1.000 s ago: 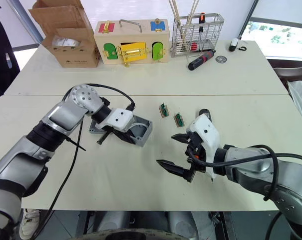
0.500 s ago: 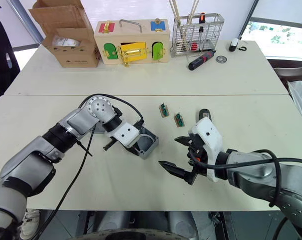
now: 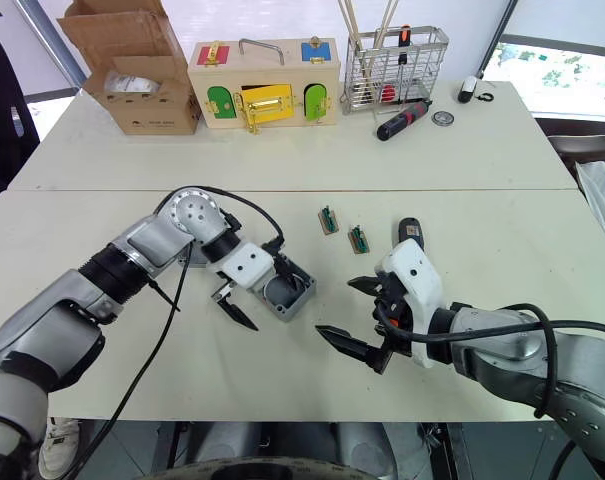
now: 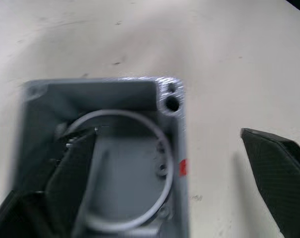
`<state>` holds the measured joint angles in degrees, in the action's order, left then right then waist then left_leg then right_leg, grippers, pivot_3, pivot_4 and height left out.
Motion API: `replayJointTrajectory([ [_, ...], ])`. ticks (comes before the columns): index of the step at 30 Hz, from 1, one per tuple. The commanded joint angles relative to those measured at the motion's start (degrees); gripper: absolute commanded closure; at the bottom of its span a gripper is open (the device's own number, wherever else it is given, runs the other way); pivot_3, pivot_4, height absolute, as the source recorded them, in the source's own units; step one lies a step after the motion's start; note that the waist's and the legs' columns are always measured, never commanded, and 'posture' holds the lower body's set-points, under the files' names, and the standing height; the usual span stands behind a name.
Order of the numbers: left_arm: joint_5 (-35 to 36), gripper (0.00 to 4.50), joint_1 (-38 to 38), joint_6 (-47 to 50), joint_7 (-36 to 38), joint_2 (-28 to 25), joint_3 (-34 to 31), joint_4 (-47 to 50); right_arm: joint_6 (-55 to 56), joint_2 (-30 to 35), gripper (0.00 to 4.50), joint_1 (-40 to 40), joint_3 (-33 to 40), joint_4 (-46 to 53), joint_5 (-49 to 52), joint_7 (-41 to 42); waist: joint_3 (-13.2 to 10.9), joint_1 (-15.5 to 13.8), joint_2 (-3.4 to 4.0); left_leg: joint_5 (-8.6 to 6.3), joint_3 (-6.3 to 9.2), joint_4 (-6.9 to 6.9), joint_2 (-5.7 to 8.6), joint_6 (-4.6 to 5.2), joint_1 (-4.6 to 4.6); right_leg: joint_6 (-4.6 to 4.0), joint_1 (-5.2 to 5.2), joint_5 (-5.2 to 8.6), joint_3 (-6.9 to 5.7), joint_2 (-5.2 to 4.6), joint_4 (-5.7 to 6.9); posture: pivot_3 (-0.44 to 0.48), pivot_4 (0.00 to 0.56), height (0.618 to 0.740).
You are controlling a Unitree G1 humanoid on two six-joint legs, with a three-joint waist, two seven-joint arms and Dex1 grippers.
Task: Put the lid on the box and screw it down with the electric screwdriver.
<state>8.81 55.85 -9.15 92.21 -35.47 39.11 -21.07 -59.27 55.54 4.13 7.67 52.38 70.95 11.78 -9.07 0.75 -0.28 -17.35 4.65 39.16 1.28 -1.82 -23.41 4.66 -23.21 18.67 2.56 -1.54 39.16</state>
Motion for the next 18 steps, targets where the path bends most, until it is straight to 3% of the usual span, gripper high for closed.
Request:
replayJointTrajectory([
  [1,2.5,0.03,5.6,9.5,-2.4,-2.3,-10.3,1.6,2.8,-0.6,0.00,2.5,0.9,-0.3,2.7,1.9,0.0,0.1,-0.02,0.00,0.00,0.00,0.00,0.00,0.00,0.00,0.00,0.00,-0.01,0.02,0.00,0.000,0.150,0.740],
  [4,7.0,0.03,7.2,25.0,-8.1,-3.7,-19.2,1.4,3.8,-1.2,0.00,6.8,0.0,-2.1,3.6,3.0,0.0,0.2,-0.01,0.00,0.00,0.00,0.00,0.01,0.01,0.02,0.00,0.01,-0.06,0.02,0.00,0.000,0.150,0.740],
  [10,5.0,0.03,2.9,52.4,-31.9,-5.5,-31.7,7.0,4.5,-0.1,0.00,15.6,-4.1,-5.9,-1.0,11.5,0.0,0.5,0.00,-0.05,0.06,-0.02,-0.03,0.09,0.05,0.06,-0.02,0.03,-0.03,0.02,0.02,0.000,0.150,0.740],
  [16,0.6,0.03,3.8,90.4,-48.0,-8.1,-31.6,7.7,5.5,-4.1,0.00,21.0,-10.6,-8.4,-7.2,16.2,0.0,0.2,-0.04,-0.05,0.09,0.04,0.04,0.10,-0.01,0.06,-0.03,0.04,-0.04,-0.03,0.04,0.000,0.150,0.740],
  [18,0.7,0.03,3.7,96.0,-51.3,-7.7,-33.9,6.8,5.7,-6.0,0.00,21.2,-12.0,-8.8,-8.4,16.3,0.0,0.2,-0.04,-0.05,0.12,0.03,0.04,0.09,0.00,0.07,-0.05,0.04,-0.07,-0.02,0.08,0.000,0.150,0.740],
])
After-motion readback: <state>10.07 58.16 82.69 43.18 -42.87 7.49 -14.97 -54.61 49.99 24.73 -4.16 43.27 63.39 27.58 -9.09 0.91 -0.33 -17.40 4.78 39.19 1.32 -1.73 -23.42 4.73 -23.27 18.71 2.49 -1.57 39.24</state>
